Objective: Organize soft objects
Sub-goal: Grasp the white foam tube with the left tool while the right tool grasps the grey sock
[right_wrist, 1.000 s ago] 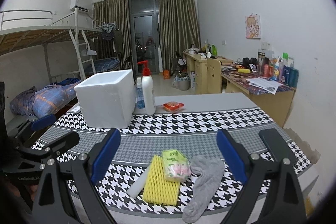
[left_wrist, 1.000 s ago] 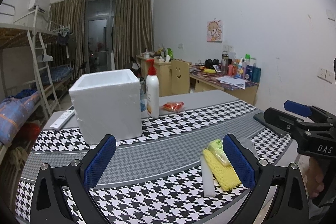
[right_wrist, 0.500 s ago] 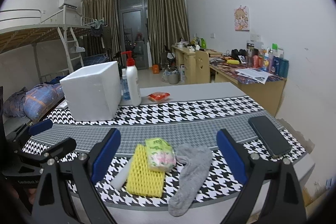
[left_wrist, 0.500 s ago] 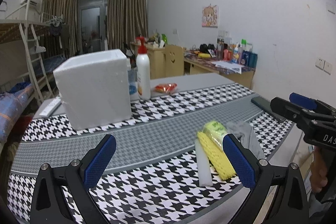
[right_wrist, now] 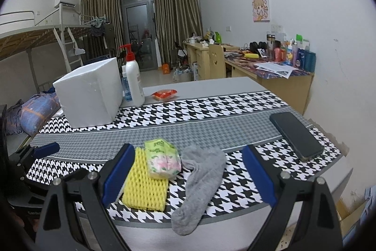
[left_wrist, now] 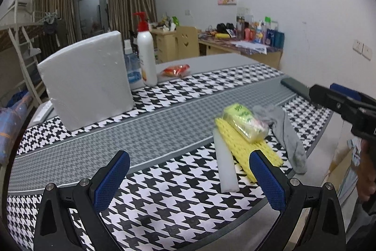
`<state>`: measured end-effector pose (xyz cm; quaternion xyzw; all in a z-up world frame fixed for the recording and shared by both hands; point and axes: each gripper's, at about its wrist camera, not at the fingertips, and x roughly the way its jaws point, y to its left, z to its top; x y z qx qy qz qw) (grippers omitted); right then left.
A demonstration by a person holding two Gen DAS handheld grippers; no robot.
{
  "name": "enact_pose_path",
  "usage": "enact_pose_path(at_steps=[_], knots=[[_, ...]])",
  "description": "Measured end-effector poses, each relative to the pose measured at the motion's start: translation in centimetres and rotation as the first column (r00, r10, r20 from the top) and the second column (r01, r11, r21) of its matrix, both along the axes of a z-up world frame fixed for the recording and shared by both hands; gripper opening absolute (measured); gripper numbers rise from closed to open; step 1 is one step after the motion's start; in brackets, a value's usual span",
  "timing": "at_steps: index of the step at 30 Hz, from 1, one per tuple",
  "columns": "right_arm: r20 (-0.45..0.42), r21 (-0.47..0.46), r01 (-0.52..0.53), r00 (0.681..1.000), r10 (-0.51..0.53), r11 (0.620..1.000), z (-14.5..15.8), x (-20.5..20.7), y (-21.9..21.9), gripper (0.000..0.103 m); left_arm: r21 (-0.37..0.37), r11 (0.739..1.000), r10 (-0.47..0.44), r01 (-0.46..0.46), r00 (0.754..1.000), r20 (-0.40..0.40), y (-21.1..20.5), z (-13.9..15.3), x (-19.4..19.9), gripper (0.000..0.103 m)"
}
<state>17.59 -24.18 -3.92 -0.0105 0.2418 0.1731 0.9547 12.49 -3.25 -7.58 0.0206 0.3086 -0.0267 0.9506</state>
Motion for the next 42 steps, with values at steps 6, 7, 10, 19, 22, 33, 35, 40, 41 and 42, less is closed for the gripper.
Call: enact_pose_path(at_steps=[6,7,10,19,22,33,35,40,41,42], knots=[[-0.027,0.001,0.008,1.0,-0.008,1.0,-0.8,0.6,-0.4,0.095,0.013,1.0,-0.005,0.006,0.998,-0.061,-0.3,-1.2,1.0,0.102],[-0.034,-0.001,0.01,0.999,-0.01,1.0,-1.0,0.8,-0.4,0.095,0.013,1.0,-0.007,0.008,0.998,-0.07,-0.3,-1.4,1.2,0.102],[-0.053,-0.003,0.021,0.998,-0.021,1.0,-1.7,1.2,-0.7,0.095,0.014,1.0,-0.018,0.02,0.995,-0.094,-0.6,-1.9,1.6,0.102],[-0.104,-0.009,0.049,0.993,-0.05,0.999,-3.2,2.4,-1.6,0.095,0.014,0.998,-0.051,0.054,0.987,-0.151,-1.6,-3.0,2.9,0.087],[-0.106,-0.01,0.046,0.993,-0.047,0.999,-3.3,2.5,-1.6,0.095,0.009,0.998,-0.063,0.066,0.983,-0.173,-1.9,-3.4,3.2,0.084],[-0.145,-0.017,0.067,0.987,-0.069,0.998,-4.6,3.6,-2.4,0.095,-0.012,0.995,-0.098,0.098,0.966,-0.241,-2.6,-4.7,4.4,0.056],[-0.152,-0.012,0.065,0.986,-0.066,0.998,-4.7,3.7,-2.6,0.095,-0.002,0.994,-0.107,0.11,0.966,-0.237,-3.0,-4.6,4.5,0.047],[-0.156,-0.031,0.055,0.986,-0.059,0.998,-4.8,4.0,-2.4,0.095,0.001,0.991,-0.128,0.132,0.964,-0.234,-3.8,-4.5,4.9,0.033],[-0.159,-0.03,0.055,0.986,-0.059,0.998,-5.0,4.1,-2.4,0.095,0.002,0.99,-0.133,0.138,0.963,-0.234,-4.0,-4.5,4.9,0.03],[-0.165,-0.029,0.055,0.984,-0.059,0.998,-5.2,4.2,-2.5,0.095,0.0,0.99,-0.14,0.144,0.963,-0.232,-4.1,-4.5,4.9,0.027]])
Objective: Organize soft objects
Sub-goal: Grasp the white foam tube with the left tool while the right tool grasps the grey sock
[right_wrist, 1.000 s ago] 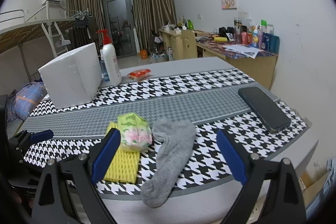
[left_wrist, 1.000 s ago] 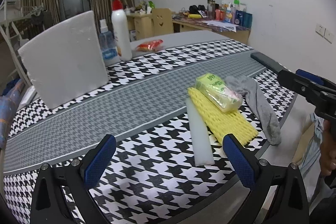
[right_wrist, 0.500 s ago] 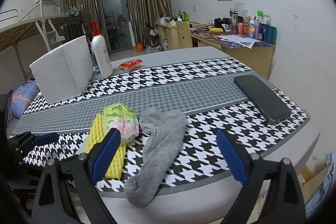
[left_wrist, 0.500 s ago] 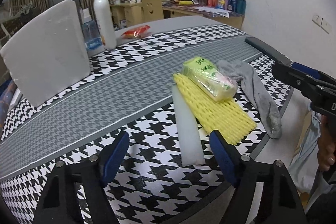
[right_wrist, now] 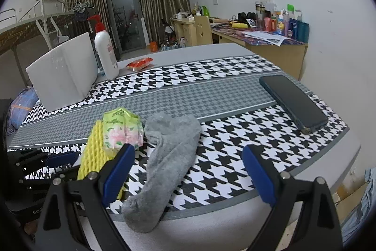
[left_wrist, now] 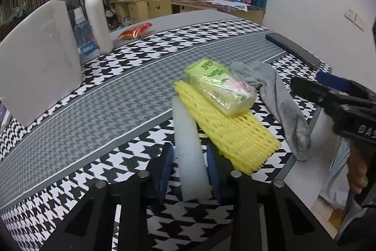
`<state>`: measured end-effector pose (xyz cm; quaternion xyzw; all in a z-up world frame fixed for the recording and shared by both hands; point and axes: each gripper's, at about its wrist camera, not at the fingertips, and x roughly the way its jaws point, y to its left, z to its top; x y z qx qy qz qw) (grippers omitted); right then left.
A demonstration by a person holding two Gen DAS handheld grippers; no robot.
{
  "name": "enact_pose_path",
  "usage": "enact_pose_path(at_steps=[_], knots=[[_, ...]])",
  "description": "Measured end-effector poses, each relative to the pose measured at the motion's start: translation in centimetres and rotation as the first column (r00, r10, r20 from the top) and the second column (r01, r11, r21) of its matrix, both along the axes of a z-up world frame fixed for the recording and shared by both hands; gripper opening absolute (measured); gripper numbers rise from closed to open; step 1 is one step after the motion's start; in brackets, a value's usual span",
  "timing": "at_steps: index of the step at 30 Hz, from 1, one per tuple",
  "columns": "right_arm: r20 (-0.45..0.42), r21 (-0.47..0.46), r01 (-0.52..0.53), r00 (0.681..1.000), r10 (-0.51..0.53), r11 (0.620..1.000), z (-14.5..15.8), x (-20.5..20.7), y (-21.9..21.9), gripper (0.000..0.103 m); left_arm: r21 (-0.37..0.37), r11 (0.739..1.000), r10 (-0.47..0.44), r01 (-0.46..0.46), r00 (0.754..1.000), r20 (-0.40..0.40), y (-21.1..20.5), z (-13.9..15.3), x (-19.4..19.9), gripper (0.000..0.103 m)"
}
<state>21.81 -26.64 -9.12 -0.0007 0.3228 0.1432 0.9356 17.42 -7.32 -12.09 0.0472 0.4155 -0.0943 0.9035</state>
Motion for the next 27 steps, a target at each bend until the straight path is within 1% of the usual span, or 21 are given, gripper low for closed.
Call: enact_pose_path(at_steps=[2,5,11,12,13,14,16,17,20,24,26,27], knots=[[-0.022,0.003,0.001,1.0,-0.001,1.0,-0.5,0.5,0.0,0.095,0.001,1.0,0.004,-0.004,1.0,0.007,0.0,0.0,0.0,0.023],[-0.039,-0.011,0.004,0.999,-0.004,1.0,-1.1,1.0,0.2,0.095,-0.01,1.0,0.007,-0.006,1.0,0.009,0.2,0.0,0.0,0.022],[-0.071,-0.018,0.006,0.997,-0.007,1.0,-1.7,1.8,0.4,0.095,-0.005,1.0,0.008,-0.008,1.0,0.018,0.1,0.0,-0.1,0.022],[-0.067,-0.025,0.006,0.998,-0.008,1.0,-1.8,1.9,0.5,0.092,-0.005,1.0,0.008,-0.007,1.0,0.018,0.0,0.0,-0.1,0.022],[-0.067,-0.039,0.008,0.998,-0.011,0.999,-1.8,2.0,0.6,0.086,-0.005,1.0,0.008,-0.008,1.0,0.019,0.1,0.0,-0.1,0.021],[-0.078,-0.059,0.009,0.997,-0.014,0.998,-2.0,2.2,0.9,0.083,-0.006,1.0,0.007,-0.007,1.0,0.02,0.1,0.0,-0.1,0.021],[-0.111,-0.069,0.003,0.994,-0.011,0.998,-2.5,2.7,1.1,0.072,-0.007,1.0,0.007,-0.007,1.0,0.022,0.1,0.0,-0.1,0.021],[-0.107,-0.075,0.003,0.994,-0.011,0.997,-2.6,2.8,1.2,0.071,-0.01,1.0,0.009,-0.009,1.0,0.021,0.1,0.0,-0.1,0.021],[-0.1,-0.091,-0.01,0.995,0.001,0.996,-2.6,2.7,1.7,0.062,-0.012,1.0,0.009,-0.009,1.0,0.024,0.1,0.1,-0.2,0.02],[-0.093,-0.112,-0.023,0.996,0.013,0.993,-2.5,2.6,2.3,0.041,-0.012,1.0,0.009,-0.009,1.0,0.026,0.1,0.1,-0.2,0.02],[-0.093,-0.113,-0.033,0.995,0.022,0.993,-2.5,2.5,2.4,0.036,-0.018,1.0,0.01,-0.01,1.0,0.027,0.1,0.1,-0.2,0.02],[-0.09,-0.114,-0.038,0.996,0.028,0.993,-2.5,2.4,2.5,0.03,-0.021,1.0,0.01,-0.01,1.0,0.026,0.2,0.1,-0.3,0.02]])
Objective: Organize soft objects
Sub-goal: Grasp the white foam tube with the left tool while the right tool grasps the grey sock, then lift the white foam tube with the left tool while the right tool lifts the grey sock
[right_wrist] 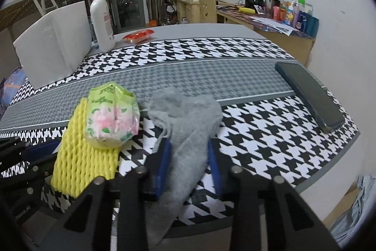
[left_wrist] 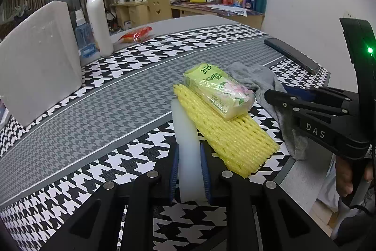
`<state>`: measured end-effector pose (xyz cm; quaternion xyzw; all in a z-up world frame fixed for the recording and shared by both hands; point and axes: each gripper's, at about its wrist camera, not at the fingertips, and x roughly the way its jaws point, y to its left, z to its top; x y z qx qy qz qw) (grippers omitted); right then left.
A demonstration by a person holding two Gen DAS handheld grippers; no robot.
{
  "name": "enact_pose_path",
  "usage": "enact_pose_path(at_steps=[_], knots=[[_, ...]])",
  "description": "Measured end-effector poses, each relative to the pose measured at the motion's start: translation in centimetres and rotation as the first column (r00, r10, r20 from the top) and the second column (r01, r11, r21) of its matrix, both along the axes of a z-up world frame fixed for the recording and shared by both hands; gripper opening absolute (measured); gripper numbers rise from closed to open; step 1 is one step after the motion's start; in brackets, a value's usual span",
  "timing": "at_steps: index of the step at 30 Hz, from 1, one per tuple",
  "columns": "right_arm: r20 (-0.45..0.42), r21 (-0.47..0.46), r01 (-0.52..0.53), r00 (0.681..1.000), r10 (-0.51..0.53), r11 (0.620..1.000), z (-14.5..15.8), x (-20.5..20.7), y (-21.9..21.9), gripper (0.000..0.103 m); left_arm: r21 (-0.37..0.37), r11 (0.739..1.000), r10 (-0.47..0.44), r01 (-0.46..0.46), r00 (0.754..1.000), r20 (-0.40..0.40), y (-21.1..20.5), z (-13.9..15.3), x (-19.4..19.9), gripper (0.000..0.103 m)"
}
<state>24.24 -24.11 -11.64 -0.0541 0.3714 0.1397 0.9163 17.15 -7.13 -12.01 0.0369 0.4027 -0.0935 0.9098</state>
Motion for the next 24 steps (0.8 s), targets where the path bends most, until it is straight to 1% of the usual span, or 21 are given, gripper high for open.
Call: enact_pose_path(at_steps=[1,2,4,7,16,24], knots=[[0.002,0.001,-0.008,1.0,0.008,1.0,0.0,-0.1,0.0,0.026,-0.003,1.0,0.0,0.0,1.0,0.0,0.0,0.0,0.0,0.02],[0.002,0.004,-0.013,1.0,0.013,1.0,0.0,-0.1,0.0,0.024,-0.006,1.0,0.0,0.0,1.0,0.001,0.1,0.1,-0.1,0.019],[-0.004,0.013,-0.016,1.0,0.016,1.0,0.1,-0.2,-0.1,0.016,-0.011,1.0,-0.001,0.001,1.0,0.007,0.2,0.3,-0.2,0.019],[0.004,0.034,-0.022,1.0,0.022,0.999,0.5,-0.6,-0.3,0.016,-0.016,1.0,-0.002,0.002,1.0,0.021,0.2,0.6,-0.6,0.019],[0.035,0.062,0.005,0.999,-0.008,0.998,2.2,-1.5,-1.3,0.014,-0.033,0.999,0.011,-0.009,0.999,0.048,0.9,1.6,-1.5,0.019],[0.064,0.067,0.013,0.998,-0.018,0.998,3.3,-2.4,-1.3,0.014,-0.04,0.999,0.029,-0.026,0.996,0.08,1.6,2.6,-2.5,0.019]])
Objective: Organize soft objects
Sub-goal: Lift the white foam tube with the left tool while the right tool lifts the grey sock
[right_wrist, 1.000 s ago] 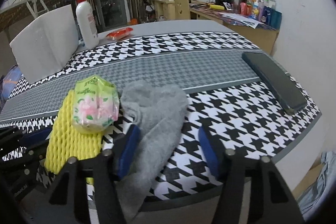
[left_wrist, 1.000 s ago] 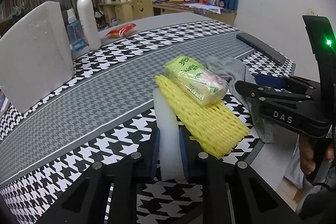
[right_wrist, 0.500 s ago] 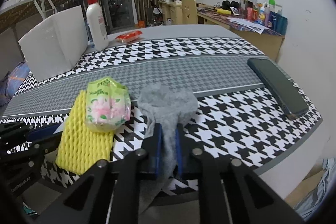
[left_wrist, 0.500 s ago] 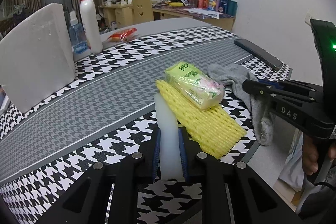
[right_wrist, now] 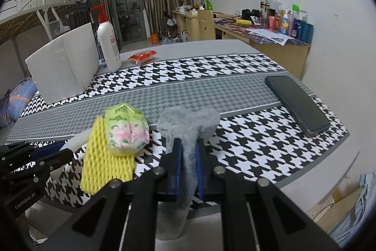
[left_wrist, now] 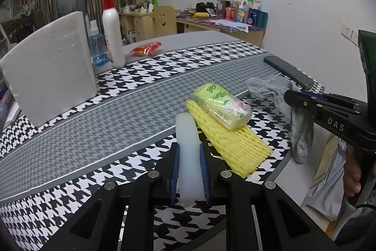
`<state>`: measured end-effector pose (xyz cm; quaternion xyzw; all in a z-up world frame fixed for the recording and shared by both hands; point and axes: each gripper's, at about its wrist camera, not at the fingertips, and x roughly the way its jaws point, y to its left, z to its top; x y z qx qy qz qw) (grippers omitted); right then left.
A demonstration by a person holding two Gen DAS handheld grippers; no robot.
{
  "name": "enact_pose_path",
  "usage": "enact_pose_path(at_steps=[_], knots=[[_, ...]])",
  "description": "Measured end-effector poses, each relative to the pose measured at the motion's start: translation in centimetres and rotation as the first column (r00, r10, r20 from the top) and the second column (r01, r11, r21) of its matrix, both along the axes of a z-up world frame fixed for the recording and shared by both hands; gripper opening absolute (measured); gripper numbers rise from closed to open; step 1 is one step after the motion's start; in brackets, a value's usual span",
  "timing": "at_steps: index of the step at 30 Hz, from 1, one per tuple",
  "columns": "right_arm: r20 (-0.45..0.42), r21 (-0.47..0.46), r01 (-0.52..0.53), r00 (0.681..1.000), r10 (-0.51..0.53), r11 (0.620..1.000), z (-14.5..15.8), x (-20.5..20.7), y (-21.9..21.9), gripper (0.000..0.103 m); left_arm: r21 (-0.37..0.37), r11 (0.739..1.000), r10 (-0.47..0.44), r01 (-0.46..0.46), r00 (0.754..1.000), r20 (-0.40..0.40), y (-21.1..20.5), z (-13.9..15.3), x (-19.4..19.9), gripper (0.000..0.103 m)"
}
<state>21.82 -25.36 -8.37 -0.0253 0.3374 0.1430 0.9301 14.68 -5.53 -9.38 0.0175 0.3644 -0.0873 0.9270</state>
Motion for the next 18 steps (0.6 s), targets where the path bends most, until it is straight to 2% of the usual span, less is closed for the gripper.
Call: enact_pose_path(at_steps=[18], knots=[[0.066,0.01,-0.012,0.998,0.011,1.0,2.1,-2.1,0.3,0.014,-0.009,0.999,0.034,-0.034,0.997,0.075,1.7,2.3,-1.7,0.019]])
